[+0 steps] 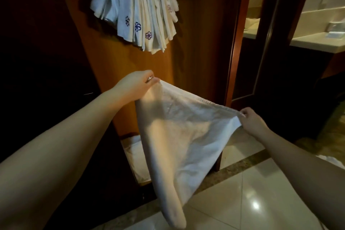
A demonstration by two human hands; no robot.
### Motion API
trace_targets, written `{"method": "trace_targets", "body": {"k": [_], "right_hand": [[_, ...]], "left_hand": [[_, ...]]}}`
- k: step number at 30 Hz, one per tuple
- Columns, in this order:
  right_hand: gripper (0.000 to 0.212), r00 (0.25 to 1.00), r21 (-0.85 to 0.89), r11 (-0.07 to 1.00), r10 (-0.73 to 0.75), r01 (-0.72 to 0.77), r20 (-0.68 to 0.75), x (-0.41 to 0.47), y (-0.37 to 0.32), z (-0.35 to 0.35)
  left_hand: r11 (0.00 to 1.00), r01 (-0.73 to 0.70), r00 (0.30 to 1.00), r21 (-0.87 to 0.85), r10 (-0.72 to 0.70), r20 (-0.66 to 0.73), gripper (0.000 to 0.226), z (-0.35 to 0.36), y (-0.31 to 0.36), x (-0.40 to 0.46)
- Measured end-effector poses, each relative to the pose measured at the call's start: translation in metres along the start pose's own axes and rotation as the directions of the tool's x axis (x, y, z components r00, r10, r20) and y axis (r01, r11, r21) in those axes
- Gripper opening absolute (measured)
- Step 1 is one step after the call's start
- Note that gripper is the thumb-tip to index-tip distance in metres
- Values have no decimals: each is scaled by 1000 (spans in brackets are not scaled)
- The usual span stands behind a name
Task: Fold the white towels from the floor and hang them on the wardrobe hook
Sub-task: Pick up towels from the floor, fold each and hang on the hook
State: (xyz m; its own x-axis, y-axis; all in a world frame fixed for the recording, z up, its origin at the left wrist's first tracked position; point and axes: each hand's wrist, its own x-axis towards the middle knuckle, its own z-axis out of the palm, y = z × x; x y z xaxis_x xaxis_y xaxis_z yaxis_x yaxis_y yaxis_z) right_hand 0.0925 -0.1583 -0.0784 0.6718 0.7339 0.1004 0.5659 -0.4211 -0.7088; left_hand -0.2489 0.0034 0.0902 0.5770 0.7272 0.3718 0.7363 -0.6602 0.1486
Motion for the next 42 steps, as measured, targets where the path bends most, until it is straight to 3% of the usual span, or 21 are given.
{"method": "trace_targets", "body": {"k": [3, 8, 14, 18, 21, 28, 34, 37, 42], "right_hand": [[12, 998, 44, 999, -10, 13, -56, 5, -9, -12], [18, 998, 97, 994, -39, 44, -53, 17, -20, -34], [30, 1000, 302, 953, -9, 2, 21, 22, -36, -38], [38, 991, 396, 917, -1, -52, 131, 15, -54, -46], [37, 962, 444, 893, -55, -72, 269, 1, -72, -51], [35, 849, 554, 831, -255, -52, 462, -50, -113, -48], [24, 728, 641, 767, -443, 5, 524, -95, -148, -30], [22, 650, 568, 806, -522, 164, 553, -108, -161, -26], [7, 696, 401, 793, -601, 459, 393, -121, -175, -17]], "left_hand": [[998, 62, 994, -2, -62, 89, 25, -2, -19, -1], [919, 294, 900, -261, -175, 399, 17, -1, -56, -13], [734, 441, 886, -517, -263, 382, 24, 11, -85, -39], [448, 503, 861, -740, -333, 384, 22, 15, -82, -60], [208, 430, 873, -879, -345, 345, 11, 22, -67, -71], [-47, 304, 847, -952, -444, 292, 16, 31, -10, -87], [-45, 313, 840, -949, -453, 298, 31, 38, 33, -105], [54, 357, 867, -932, -391, 310, 37, 34, 45, -113], [242, 343, 939, -907, -118, 324, 30, 19, 48, -122]]}}
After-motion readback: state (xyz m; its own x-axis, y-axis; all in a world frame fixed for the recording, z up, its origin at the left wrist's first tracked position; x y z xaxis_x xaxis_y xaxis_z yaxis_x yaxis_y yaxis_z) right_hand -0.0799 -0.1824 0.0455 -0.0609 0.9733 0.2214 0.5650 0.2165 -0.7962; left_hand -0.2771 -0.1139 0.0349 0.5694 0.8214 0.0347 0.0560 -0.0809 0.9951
